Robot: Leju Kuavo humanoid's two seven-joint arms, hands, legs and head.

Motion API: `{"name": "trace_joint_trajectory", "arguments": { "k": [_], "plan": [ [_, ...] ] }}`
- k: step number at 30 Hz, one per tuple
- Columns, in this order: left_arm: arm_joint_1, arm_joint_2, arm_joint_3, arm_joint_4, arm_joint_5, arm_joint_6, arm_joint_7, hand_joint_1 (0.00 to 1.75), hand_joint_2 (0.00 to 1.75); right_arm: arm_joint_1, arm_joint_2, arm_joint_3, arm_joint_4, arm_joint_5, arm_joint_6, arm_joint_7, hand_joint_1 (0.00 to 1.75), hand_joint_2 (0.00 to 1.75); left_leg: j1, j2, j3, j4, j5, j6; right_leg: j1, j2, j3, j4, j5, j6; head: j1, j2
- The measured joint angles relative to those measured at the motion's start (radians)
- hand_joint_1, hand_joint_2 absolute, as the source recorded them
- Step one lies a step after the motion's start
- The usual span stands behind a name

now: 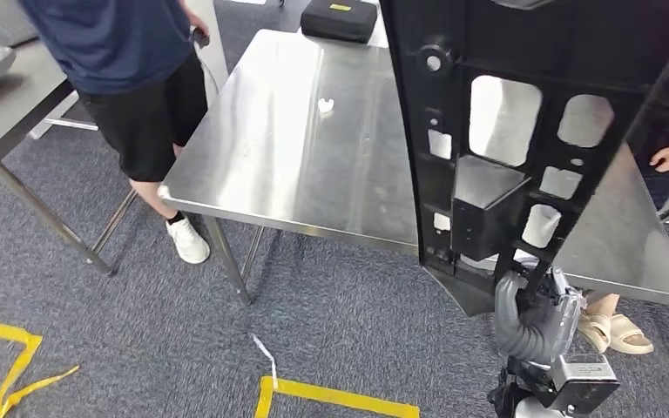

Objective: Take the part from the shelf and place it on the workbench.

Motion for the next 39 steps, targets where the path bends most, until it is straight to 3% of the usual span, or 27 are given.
{"name": "trace_joint_trajectory", "arguments": {
  "k": [2, 3, 4, 5, 6, 8, 9, 10, 12, 13, 14, 16, 17, 19, 20, 22, 24, 26, 28, 29, 30, 33, 35, 37, 38, 39],
  "plan": [
    [0.000, 0.001, 0.000, 0.000, 0.000, 0.000, 0.000, 0.00, 1.75, 0.001, -0.002, 0.002, 0.002, -0.001, -0.001, 0.000, 1.75, 1.75, -0.012, -0.009, 0.017, -0.003, -0.016, 0.014, 0.016, 0.001, -0.102, 0.121, -0.048, -0.023, 0.006, 0.000],
    [0.001, 0.002, 0.000, 0.000, -0.001, 0.000, 0.000, 0.00, 1.75, 0.002, -0.003, 0.002, 0.003, -0.002, -0.001, 0.000, 1.75, 1.75, -0.021, -0.013, 0.028, -0.004, -0.026, 0.020, 0.026, 0.001, -0.140, 0.145, -0.076, -0.035, 0.007, 0.000],
    [0.002, 0.002, 0.000, 0.000, -0.001, 0.000, -0.001, 0.00, 1.75, 0.004, -0.005, 0.002, 0.005, -0.002, -0.001, 0.000, 1.75, 1.75, -0.029, -0.017, 0.042, -0.005, -0.037, 0.024, 0.036, 0.001, -0.162, 0.135, -0.089, -0.043, 0.007, 0.000],
    [0.003, 0.002, 0.000, 0.000, -0.001, -0.001, -0.002, 0.00, 1.75, 0.006, -0.006, 0.002, 0.006, -0.002, -0.002, 0.000, 1.75, 1.75, -0.038, -0.021, 0.059, -0.005, -0.051, 0.029, 0.046, 0.002, -0.174, 0.099, -0.081, -0.048, 0.007, 0.000],
    [0.004, 0.002, 0.000, 0.000, -0.001, -0.001, -0.003, 0.00, 1.75, 0.007, -0.008, 0.002, 0.008, -0.002, -0.003, 0.000, 1.75, 1.75, -0.045, -0.023, 0.072, -0.006, -0.063, 0.033, 0.057, 0.002, -0.174, 0.043, -0.045, -0.049, 0.007, 0.000],
    [0.004, 0.001, 0.000, 0.001, -0.001, -0.001, -0.005, 0.00, 1.75, 0.011, -0.010, 0.002, 0.009, -0.002, -0.004, 0.000, 1.75, 1.75, -0.052, -0.028, 0.095, -0.007, -0.088, 0.035, 0.075, 0.003, -0.161, -0.053, 0.062, -0.059, 0.001, 0.000],
    [0.004, 0.001, -0.001, 0.002, -0.002, -0.002, -0.006, 0.00, 1.75, 0.013, -0.010, 0.002, 0.010, -0.002, -0.004, 0.000, 1.75, 1.75, -0.052, -0.029, 0.103, -0.011, -0.098, 0.032, 0.083, 0.004, -0.150, -0.078, 0.098, -0.069, -0.002, 0.000],
    [0.004, 0.000, -0.001, 0.002, -0.002, -0.002, -0.007, 0.00, 1.75, 0.014, -0.011, 0.002, 0.010, -0.001, -0.004, -0.001, 1.75, 1.75, -0.052, -0.029, 0.115, -0.009, -0.101, 0.028, 0.087, 0.005, -0.141, -0.091, 0.117, -0.082, -0.004, 0.000],
    [0.004, 0.000, -0.001, 0.002, -0.002, -0.003, -0.007, 0.00, 1.75, 0.015, -0.012, 0.003, 0.010, 0.004, -0.006, -0.002, 1.75, 1.75, -0.050, -0.025, 0.125, 0.005, -0.097, 0.021, 0.083, 0.012, -0.109, -0.109, 0.115, -0.101, -0.002, 0.000],
    [0.004, 0.000, -0.002, 0.002, -0.002, -0.003, -0.008, 0.00, 1.75, 0.015, -0.012, 0.004, 0.010, 0.010, -0.008, -0.002, 1.75, 1.75, -0.050, -0.022, 0.117, 0.039, -0.093, 0.017, 0.077, 0.013, -0.089, -0.118, 0.110, -0.112, -0.003, 0.000],
    [0.003, 0.000, -0.002, 0.002, -0.002, -0.003, -0.008, 0.00, 1.75, 0.016, -0.012, 0.005, 0.010, 0.015, -0.010, -0.003, 1.75, 1.75, -0.049, -0.021, 0.095, 0.081, -0.096, 0.012, 0.071, 0.014, -0.068, -0.124, 0.103, -0.121, -0.004, 0.000],
    [0.002, 0.001, -0.003, 0.002, -0.002, -0.003, -0.008, 0.00, 1.75, 0.016, -0.011, 0.008, 0.010, 0.024, -0.014, -0.003, 1.75, 1.75, -0.040, -0.021, 0.018, 0.191, -0.124, -0.006, 0.064, 0.013, -0.035, -0.131, 0.082, -0.131, -0.006, 0.000],
    [0.003, 0.001, -0.004, 0.002, -0.002, -0.003, -0.008, 0.00, 1.75, 0.017, -0.011, 0.010, 0.011, 0.026, -0.015, -0.003, 1.75, 1.75, -0.033, -0.020, -0.024, 0.228, -0.150, -0.017, 0.059, 0.015, -0.024, -0.132, 0.071, -0.128, -0.006, 0.000],
    [0.006, 0.003, -0.004, 0.002, -0.002, -0.003, -0.008, 0.00, 1.75, 0.019, -0.011, 0.012, 0.012, 0.029, -0.016, -0.003, 1.75, 1.75, -0.014, -0.015, -0.089, 0.232, -0.186, -0.038, 0.046, 0.022, 0.009, -0.132, 0.041, -0.114, -0.007, 0.000],
    [0.007, 0.003, -0.004, 0.002, -0.002, -0.003, -0.008, 0.00, 1.75, 0.019, -0.010, 0.012, 0.014, 0.029, -0.016, -0.003, 1.75, 1.75, -0.005, -0.012, -0.101, 0.195, -0.171, -0.048, 0.039, 0.024, 0.027, -0.132, 0.025, -0.106, -0.007, 0.000],
    [0.010, 0.004, -0.005, 0.002, -0.002, -0.003, -0.008, 0.00, 1.75, 0.020, -0.010, 0.013, 0.016, 0.031, -0.016, -0.003, 1.75, 1.75, 0.007, -0.004, -0.100, 0.092, -0.058, -0.060, 0.031, 0.026, 0.061, -0.130, -0.006, -0.087, -0.008, 0.000],
    [0.012, 0.006, -0.005, 0.002, -0.002, -0.002, -0.004, 0.00, 1.75, 0.020, -0.010, 0.014, 0.018, 0.041, -0.019, -0.002, 1.75, 1.75, 0.006, 0.001, -0.088, 0.034, 0.037, -0.055, 0.032, 0.025, 0.082, -0.135, -0.030, -0.067, -0.009, 0.000],
    [0.012, 0.010, -0.005, 0.002, -0.002, -0.003, 0.007, 0.00, 1.75, 0.018, -0.010, 0.022, 0.020, 0.064, -0.021, 0.002, 1.75, 1.75, -0.004, 0.000, -0.082, 0.030, 0.046, -0.039, 0.034, 0.024, 0.092, -0.149, -0.040, -0.049, -0.007, 0.000],
    [0.012, 0.016, -0.006, 0.002, -0.005, -0.009, 0.018, 0.00, 1.75, 0.004, -0.013, 0.045, 0.032, 0.111, -0.019, 0.019, 1.75, 1.75, -0.005, -0.001, -0.068, 0.013, 0.042, -0.021, 0.032, 0.018, 0.092, -0.139, -0.052, -0.041, -0.003, 0.000],
    [0.012, 0.020, -0.008, 0.002, -0.006, -0.012, 0.021, 0.00, 1.75, -0.009, -0.016, 0.061, 0.045, 0.139, -0.018, 0.031, 1.75, 1.75, -0.004, 0.000, -0.058, 0.004, 0.039, -0.013, 0.031, 0.016, 0.077, -0.111, -0.062, -0.040, -0.001, 0.000],
    [0.010, 0.023, -0.010, 0.001, -0.008, -0.013, 0.024, 0.00, 1.75, -0.031, -0.020, 0.080, 0.070, 0.165, -0.016, 0.045, 1.75, 1.75, -0.002, 0.001, -0.048, -0.004, 0.034, -0.006, 0.030, 0.014, 0.036, -0.047, -0.080, -0.042, 0.002, 0.000],
    [0.003, 0.028, -0.014, 0.001, -0.008, -0.010, 0.031, 0.00, 1.75, -0.104, -0.037, 0.130, 0.175, 0.204, -0.018, 0.078, 1.75, 1.75, -0.004, -0.001, -0.032, -0.010, 0.020, 0.003, 0.033, 0.014, -0.114, 0.146, -0.107, -0.038, 0.004, 0.000],
    [0.003, 0.030, -0.014, 0.001, -0.006, -0.006, 0.036, 0.00, 1.75, -0.188, -0.050, 0.157, 0.290, 0.219, -0.035, 0.095, 1.75, 1.75, -0.005, -0.006, -0.015, -0.009, 0.008, 0.001, 0.031, 0.013, -0.148, 0.116, -0.045, -0.018, 0.004, 0.000],
    [0.002, 0.033, -0.014, 0.001, -0.003, 0.001, 0.042, 0.00, 1.75, -0.294, -0.063, 0.177, 0.427, 0.241, -0.066, 0.108, 1.75, 1.75, -0.005, -0.011, 0.003, -0.009, -0.005, -0.006, 0.027, 0.009, -0.134, -0.010, 0.054, 0.004, 0.006, 0.000],
    [0.001, 0.035, -0.014, 0.001, -0.002, 0.003, 0.044, 0.00, 1.75, -0.342, -0.068, 0.183, 0.487, 0.253, -0.084, 0.111, 1.75, 1.75, -0.007, -0.013, 0.008, -0.008, -0.011, -0.012, 0.029, 0.007, -0.121, -0.059, 0.086, 0.005, 0.007, 0.000],
    [-0.001, 0.036, -0.014, 0.001, 0.000, 0.005, 0.047, 0.00, 1.75, -0.394, -0.072, 0.188, 0.552, 0.268, -0.101, 0.115, 1.75, 1.75, -0.010, -0.015, 0.010, -0.007, -0.015, -0.017, 0.029, 0.006, -0.112, -0.092, 0.107, -0.002, 0.007, 0.000]
  ]
}}
